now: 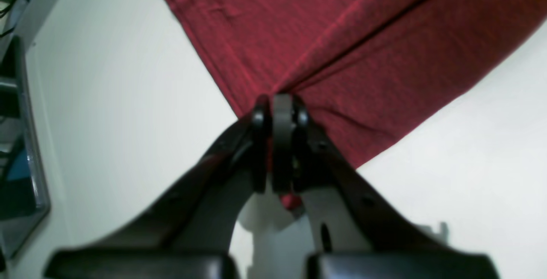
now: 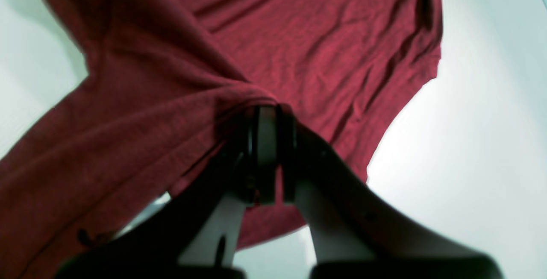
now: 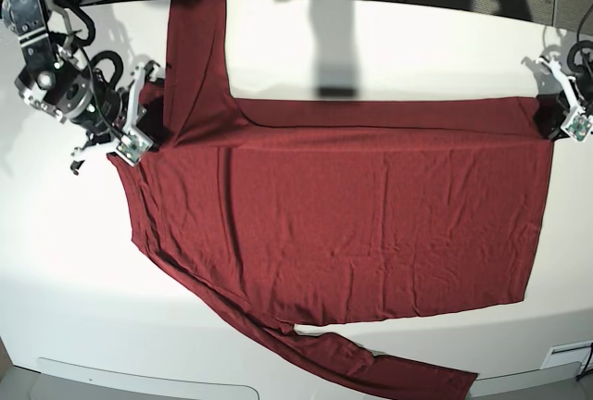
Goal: Fold the T-shirt properly
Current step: 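Release the shirt and lift both grippers away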
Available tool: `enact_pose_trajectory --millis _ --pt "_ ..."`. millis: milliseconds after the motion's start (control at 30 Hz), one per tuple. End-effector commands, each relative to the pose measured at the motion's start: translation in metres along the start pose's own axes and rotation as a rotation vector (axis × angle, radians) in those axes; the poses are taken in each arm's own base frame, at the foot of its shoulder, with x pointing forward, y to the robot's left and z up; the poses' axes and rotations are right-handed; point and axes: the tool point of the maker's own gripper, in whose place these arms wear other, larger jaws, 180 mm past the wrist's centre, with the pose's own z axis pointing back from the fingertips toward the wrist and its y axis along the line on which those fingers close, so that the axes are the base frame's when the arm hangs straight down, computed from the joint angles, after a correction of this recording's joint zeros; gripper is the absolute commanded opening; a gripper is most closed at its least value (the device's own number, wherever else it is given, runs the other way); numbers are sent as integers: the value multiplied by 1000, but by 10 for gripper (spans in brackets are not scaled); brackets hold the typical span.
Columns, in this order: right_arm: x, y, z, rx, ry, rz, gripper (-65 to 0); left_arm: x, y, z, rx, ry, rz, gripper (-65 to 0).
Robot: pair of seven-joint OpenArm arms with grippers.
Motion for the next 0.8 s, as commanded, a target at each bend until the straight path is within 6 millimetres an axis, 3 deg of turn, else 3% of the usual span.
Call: enact_pose_trajectory --millis 0,167,333,667,700,767 --pt "9 -15 0 -33 -25 11 -650 9 12 -2 22 -22 -31 -650" --pt "8 -29 -16 -44 7 16 -650 5 3 -24 -23 5 -55 -650" --pt "3 -32 -28 -33 52 30 -650 0 16 -37 -5 22 -22 -650" --pt "-5 -31 -34 -25 78 33 -650 -6 23 -41 5 37 3 -650" --pt "-6 -31 -34 -26 84 35 -632 -5 23 -41 6 36 5 -587" --pt "-8 -33 -34 -32 93 48 -467 -6 24 -41 7 40 2 -471"
